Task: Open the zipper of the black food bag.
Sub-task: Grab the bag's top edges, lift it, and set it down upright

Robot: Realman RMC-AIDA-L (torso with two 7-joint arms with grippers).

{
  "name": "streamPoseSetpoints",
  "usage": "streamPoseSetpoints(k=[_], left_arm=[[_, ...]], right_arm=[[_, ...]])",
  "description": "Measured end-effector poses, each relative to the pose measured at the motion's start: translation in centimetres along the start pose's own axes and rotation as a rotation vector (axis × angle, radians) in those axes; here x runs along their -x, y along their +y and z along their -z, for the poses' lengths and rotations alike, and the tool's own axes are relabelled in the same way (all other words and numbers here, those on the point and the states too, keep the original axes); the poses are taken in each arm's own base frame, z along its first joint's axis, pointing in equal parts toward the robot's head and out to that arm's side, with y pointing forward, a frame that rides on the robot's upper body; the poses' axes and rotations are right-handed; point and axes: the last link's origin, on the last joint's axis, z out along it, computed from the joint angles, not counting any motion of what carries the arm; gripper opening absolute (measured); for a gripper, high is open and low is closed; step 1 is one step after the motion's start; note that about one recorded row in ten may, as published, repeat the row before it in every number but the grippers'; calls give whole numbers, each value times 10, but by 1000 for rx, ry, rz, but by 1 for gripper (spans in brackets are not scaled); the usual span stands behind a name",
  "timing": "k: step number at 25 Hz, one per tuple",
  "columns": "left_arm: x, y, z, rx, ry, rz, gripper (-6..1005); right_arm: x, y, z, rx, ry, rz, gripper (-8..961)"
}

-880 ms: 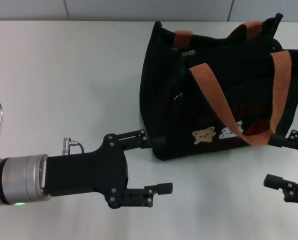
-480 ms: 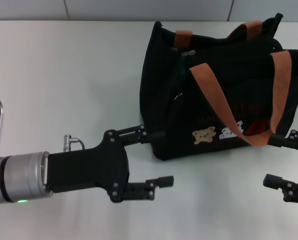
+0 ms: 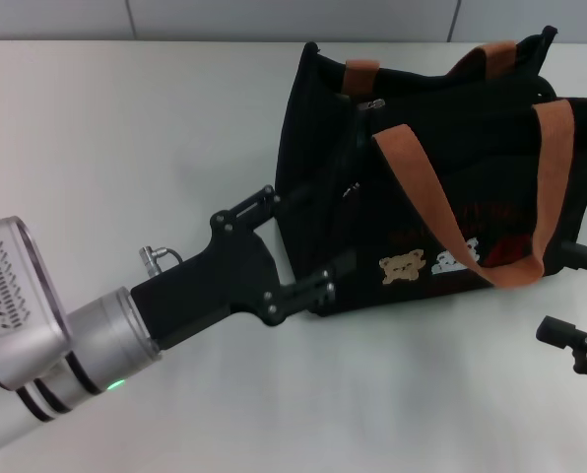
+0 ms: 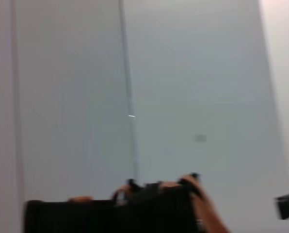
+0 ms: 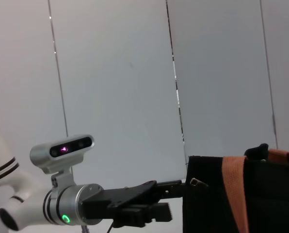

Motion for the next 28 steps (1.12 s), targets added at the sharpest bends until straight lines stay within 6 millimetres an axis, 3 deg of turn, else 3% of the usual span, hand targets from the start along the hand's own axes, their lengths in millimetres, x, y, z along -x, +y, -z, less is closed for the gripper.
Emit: streamPoseSetpoints(k=[5, 20, 28], left_arm=[[7, -3, -11, -90, -30, 34, 763], [11, 0, -28, -125, -59, 69, 760], [10, 3, -29, -145, -48, 32, 429]], right_arm=[[0, -1, 2, -24, -9, 8, 831], [-3, -3, 0, -44, -12, 15, 830], [-3, -4, -1, -47, -8, 17, 830]])
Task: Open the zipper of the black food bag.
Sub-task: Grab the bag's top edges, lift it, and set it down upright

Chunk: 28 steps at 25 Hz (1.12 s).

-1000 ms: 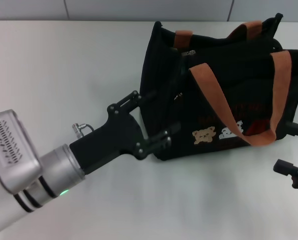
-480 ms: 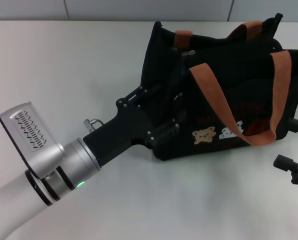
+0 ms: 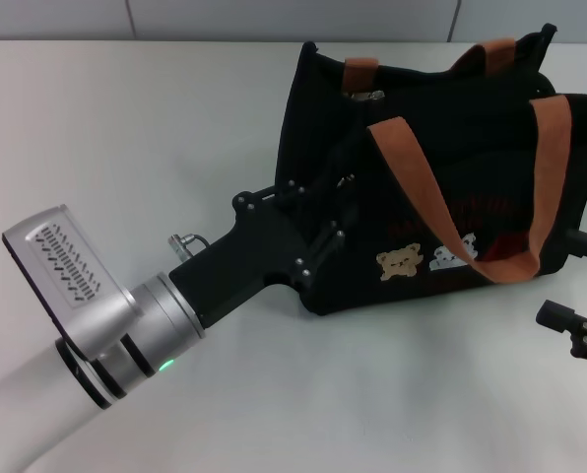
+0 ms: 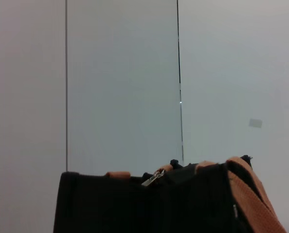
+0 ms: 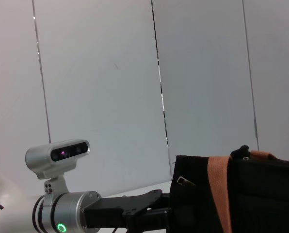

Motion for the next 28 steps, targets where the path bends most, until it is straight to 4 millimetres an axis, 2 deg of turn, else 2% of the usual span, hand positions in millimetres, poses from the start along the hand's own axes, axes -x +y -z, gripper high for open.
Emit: streamPoseSetpoints(k=[2, 11, 18, 28], left_arm=[[0, 1, -1, -7, 4, -18, 349], [-1, -1, -2, -28, 11, -19, 156], [-5, -6, -2, -48, 31, -86, 113], [-28, -29, 6, -46, 153, -356, 111]], right_arm=[[0, 0, 0, 0, 0, 0, 830], [0, 0, 0, -8, -9, 2, 830], [0, 1, -2, -7, -13, -1, 830], [-2, 4, -5, -7, -31, -16, 830]])
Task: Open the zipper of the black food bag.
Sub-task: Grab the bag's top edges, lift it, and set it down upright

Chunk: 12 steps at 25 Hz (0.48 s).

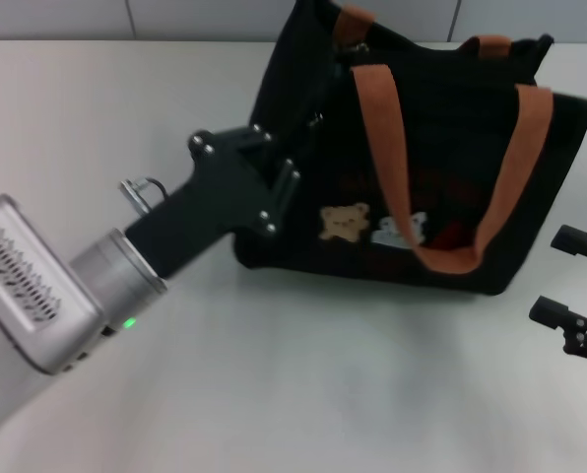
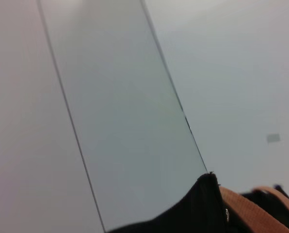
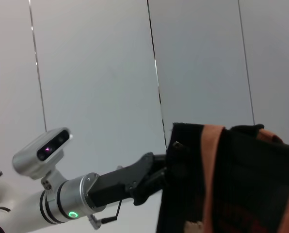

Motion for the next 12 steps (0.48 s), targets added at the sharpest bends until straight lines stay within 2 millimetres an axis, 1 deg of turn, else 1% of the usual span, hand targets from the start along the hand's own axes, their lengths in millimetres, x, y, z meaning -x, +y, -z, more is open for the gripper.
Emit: streamPoseSetpoints(k=[3, 4, 5, 6, 7, 8, 10, 12], left_arm=[[-7, -16, 4, 20, 55, -123, 111], [-12, -27, 3, 45, 87, -210, 111], [-12, -27, 3, 45, 87, -210, 111], [-13, -32, 1, 60, 98, -268, 111], [-14, -35, -1, 69, 104, -311, 111], [-15, -37, -3, 79, 109, -360, 111], [-17, -43, -7, 94, 121, -448, 111], [-19, -46, -11, 106, 133, -497, 111]], right_arm=[[2, -1, -4, -8, -39, -6, 831], [4, -1, -9, -26, -97, -16, 831], [4, -1, -9, -26, -97, -16, 831], [6, -3, -11, -44, -136, -22, 831], [10, -5, -16, -106, -236, -43, 831], [10, -5, -16, -106, -236, -43, 831], [13, -10, -19, -193, -347, -68, 831], [15, -14, -23, -259, -424, -91, 830]])
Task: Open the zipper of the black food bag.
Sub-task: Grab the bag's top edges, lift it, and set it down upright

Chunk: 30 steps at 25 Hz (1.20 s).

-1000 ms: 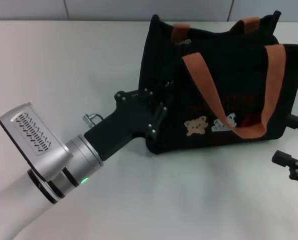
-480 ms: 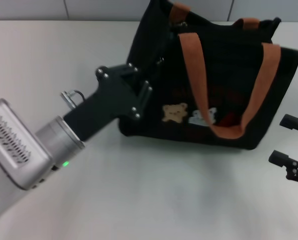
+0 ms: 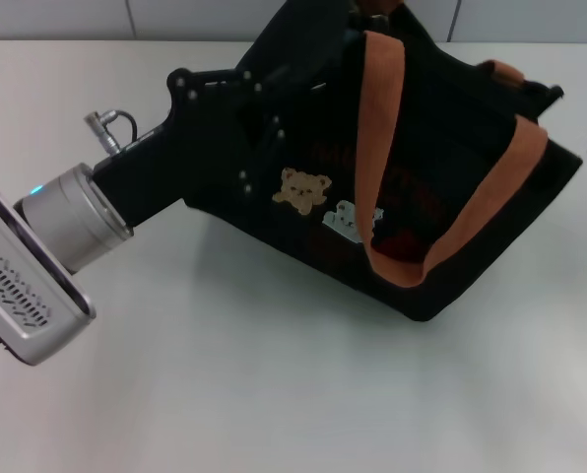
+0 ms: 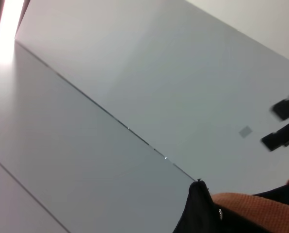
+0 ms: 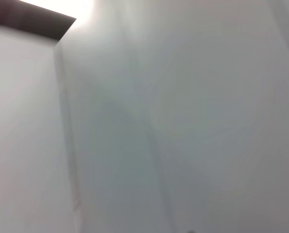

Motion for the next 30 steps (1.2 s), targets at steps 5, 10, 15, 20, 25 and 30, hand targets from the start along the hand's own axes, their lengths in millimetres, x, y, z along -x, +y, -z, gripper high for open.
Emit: streamPoseSetpoints(k=[5, 10, 15, 20, 25, 30], left_arm=[[0, -5, -4, 6, 16, -42, 112], [-2, -2, -3, 5, 22, -63, 112], [-5, -2, -3, 4, 47, -83, 112], [-9, -5, -4, -2, 76, -101, 112], [-10, -7, -6, -3, 88, -107, 112], [-11, -5, -7, 10, 103, -116, 111]], right_arm=[[0, -9, -12, -53, -46, -97, 830], [-1, -22, -20, -68, 23, -109, 831], [-18, -24, -39, 11, 222, -156, 827], [-31, -22, -42, 44, 342, -167, 821], [-36, -16, -40, 89, 403, -169, 816], [-53, -8, -53, 175, 543, -172, 810]])
